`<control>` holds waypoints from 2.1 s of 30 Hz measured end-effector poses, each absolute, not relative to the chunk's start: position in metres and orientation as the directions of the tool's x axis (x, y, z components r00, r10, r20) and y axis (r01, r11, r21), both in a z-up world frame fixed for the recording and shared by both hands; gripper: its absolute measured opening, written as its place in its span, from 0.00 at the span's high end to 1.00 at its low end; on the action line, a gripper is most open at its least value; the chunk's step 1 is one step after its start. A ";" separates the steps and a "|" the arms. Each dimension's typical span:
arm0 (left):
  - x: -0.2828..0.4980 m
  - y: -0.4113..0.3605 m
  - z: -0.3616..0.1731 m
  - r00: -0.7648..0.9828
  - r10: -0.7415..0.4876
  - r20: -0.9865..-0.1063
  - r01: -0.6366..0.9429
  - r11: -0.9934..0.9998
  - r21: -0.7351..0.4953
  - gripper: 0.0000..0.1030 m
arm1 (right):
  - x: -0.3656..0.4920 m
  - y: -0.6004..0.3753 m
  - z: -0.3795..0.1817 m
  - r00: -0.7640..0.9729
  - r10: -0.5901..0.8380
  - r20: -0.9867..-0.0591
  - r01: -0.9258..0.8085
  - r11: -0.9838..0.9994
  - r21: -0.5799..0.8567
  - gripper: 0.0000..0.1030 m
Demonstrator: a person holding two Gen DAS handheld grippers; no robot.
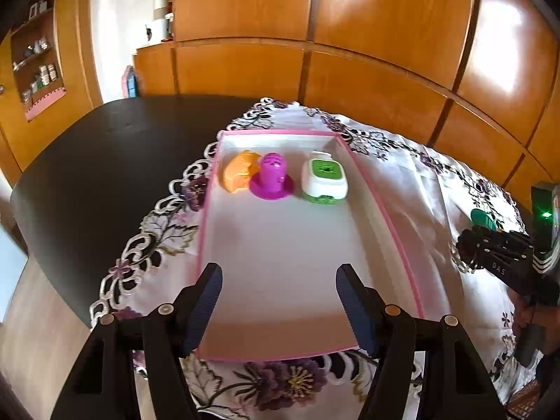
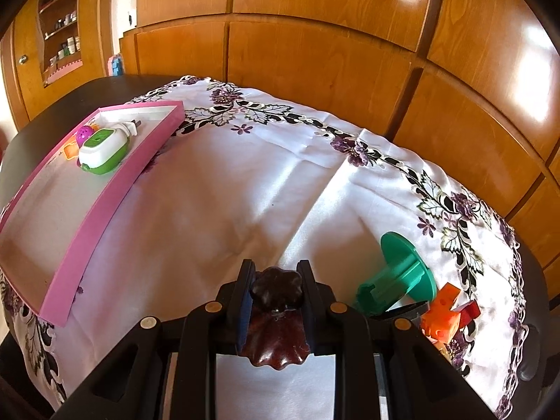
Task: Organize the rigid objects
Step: 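Carry the brown flower lid over the tray with the right gripper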
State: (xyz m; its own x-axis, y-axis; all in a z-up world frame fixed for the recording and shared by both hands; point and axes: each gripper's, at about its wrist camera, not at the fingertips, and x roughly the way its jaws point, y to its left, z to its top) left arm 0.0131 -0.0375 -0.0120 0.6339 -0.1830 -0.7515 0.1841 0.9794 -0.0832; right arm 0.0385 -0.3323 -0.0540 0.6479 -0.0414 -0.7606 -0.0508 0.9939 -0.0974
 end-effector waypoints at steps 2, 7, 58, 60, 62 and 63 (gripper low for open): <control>0.012 -0.031 -0.010 0.643 -0.173 -0.746 0.171 0.982 -0.080 0.34 | 0.038 -0.333 -0.054 0.647 -0.043 -0.761 -0.042 0.995 -0.092 0.77; 0.012 -0.014 -0.006 0.656 -0.153 -0.739 0.128 0.988 -0.090 0.34 | 0.038 -0.328 -0.053 0.641 -0.071 -0.764 -0.023 0.993 -0.112 0.77; 0.016 0.033 -0.020 0.664 -0.079 -0.743 0.014 0.996 -0.094 0.34 | 0.117 -0.155 -0.043 0.577 0.140 -0.805 -0.323 0.944 -0.067 0.83; 0.017 0.032 -0.021 0.663 -0.081 -0.744 0.016 0.995 -0.094 0.34 | 0.119 -0.156 -0.044 0.570 0.150 -0.808 -0.327 0.943 -0.056 0.82; 0.017 0.031 -0.021 0.662 -0.081 -0.745 0.019 0.996 -0.091 0.34 | 0.119 -0.157 -0.044 0.560 0.159 -0.813 -0.324 0.945 -0.038 0.79; 0.017 0.031 -0.021 0.661 -0.081 -0.746 0.019 0.996 -0.091 0.34 | 0.119 -0.158 -0.044 0.556 0.163 -0.815 -0.322 0.946 -0.030 0.77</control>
